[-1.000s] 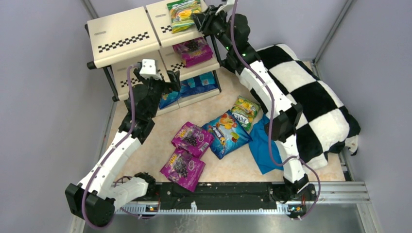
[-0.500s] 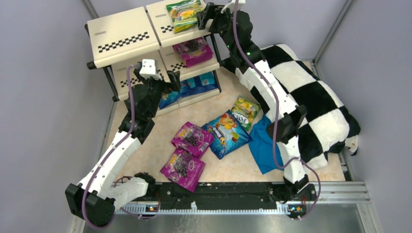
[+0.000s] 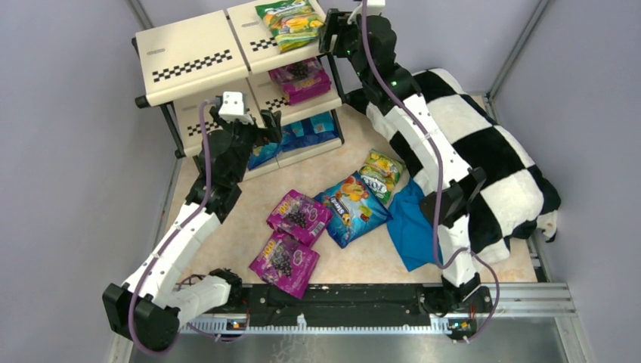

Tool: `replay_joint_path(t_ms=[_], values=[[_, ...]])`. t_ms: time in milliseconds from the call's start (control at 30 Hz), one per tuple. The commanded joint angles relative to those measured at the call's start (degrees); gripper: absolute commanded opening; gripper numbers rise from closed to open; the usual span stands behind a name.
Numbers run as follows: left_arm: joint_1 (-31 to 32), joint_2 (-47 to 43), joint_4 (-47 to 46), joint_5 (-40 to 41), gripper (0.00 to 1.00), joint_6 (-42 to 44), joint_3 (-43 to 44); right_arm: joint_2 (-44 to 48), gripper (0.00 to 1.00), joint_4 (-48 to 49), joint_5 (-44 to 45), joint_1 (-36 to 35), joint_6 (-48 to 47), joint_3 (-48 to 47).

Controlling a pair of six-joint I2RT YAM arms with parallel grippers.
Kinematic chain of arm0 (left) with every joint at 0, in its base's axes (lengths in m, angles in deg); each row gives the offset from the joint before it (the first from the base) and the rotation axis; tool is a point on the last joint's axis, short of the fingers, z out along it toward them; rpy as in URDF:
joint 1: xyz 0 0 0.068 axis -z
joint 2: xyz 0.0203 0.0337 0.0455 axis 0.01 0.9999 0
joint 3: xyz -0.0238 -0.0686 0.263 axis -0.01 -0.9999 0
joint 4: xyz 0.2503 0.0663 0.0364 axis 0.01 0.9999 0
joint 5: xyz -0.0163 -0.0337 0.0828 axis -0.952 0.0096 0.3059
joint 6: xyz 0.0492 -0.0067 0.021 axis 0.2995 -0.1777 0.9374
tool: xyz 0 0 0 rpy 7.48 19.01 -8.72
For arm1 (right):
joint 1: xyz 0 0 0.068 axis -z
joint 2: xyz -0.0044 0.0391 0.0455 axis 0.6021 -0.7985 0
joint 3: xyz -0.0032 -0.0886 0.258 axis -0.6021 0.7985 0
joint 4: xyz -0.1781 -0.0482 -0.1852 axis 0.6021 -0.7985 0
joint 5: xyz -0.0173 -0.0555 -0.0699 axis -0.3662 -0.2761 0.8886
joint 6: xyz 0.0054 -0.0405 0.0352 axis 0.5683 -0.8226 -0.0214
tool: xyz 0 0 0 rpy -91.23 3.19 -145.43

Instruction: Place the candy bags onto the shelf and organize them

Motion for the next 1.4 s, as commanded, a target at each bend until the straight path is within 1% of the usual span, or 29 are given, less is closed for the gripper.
replay_joint_path(t_ms=[0,67,133,200,300,400,500,600,667,767,867,900,967,1033,1133,1233,1300,1367], values=[[-0.17,0.1,-1.94,-0.11,0.97,-0.57,2.26,6.57,0.74,-5.01,1.78,-2.36,-3.33,0.22],[-0.2,0.19,-1.9,-0.31,0.97,-0.64,2.31,10.21,0.77,-5.39,0.86,-3.32,-3.45,3.88],[-0.16,0.29,-1.91,-0.46,0.97,-0.74,2.31,16.18,0.8,-5.13,1.29,-4.69,-3.85,9.11],[-0.16,0.34,-1.82,-0.63,0.97,-0.89,2.39,22.87,0.82,-3.96,2.12,-5.43,-3.62,17.21],[-0.16,0.17,-1.73,-0.61,0.97,-0.96,2.46,35.1,0.88,2.19,4.64,-5.47,-1.98,35.59],[-0.16,-0.05,-1.72,-0.89,0.97,-1.3,2.48,45.23,0.89,6.39,6.37,-5.39,1.46,51.67],[-0.16,-0.21,-1.73,-0.78,0.97,-1.31,2.4,52.49,0.86,8.39,0.96,-5.42,7.04,64.2],[-0.11,0.05,-1.5,-0.55,0.98,-1.14,2.6,57.23,0.87,11.37,-6.64,-5.39,11.3,75.59],[-0.03,0.21,-1.29,-0.67,0.98,-1.18,2.72,57.8,0.89,9.67,-9.38,-5.43,13.31,80.53],[0.3,0.55,-1.26,-0.98,0.99,-1.19,2.81,55.82,0.9,3.13,-14.92,-5.4,13.88,83.92],[0.75,0.89,-0.64,-1.18,0.99,-1.25,3.32,52.58,0.9,4.34,-30.32,-6.55,14.52,90.66],[0.88,0.91,-0.63,-1.24,0.99,-1.31,3.36,51.38,0.9,5.93,-32.42,-8.56,16.34,93.14],[1.05,0.71,-0.61,-1.18,0.99,-1.36,3.32,49.29,0.9,10.96,-32.85,-14.74,19.18,97.19],[1.15,0.65,-0.59,-0.66,0.99,-1.17,3.35,46.77,0.9,14.78,-31.15,-20.14,22.02,98.85],[1.21,0.49,-0.58,0.42,0.99,-0.62,3.28,42.38,0.9,22.83,-32.22,-22.94,27.78,100.57],[1.25,0.48,-0.51,1.17,0.99,-0.23,3.27,36.92,0.89,27.69,-34.12,-24.51,32.0,100.67],[1.25,0.42,-0.54,1.3,0.99,-0.13,3.27,34.29,0.89,29.84,-32.62,-27.18,34.33,100.85],[1.25,0.48,-0.55,1.29,0.99,-0.07,3.32,33.0,0.89,31.31,-27.51,-30.37,37.64,101.81]])
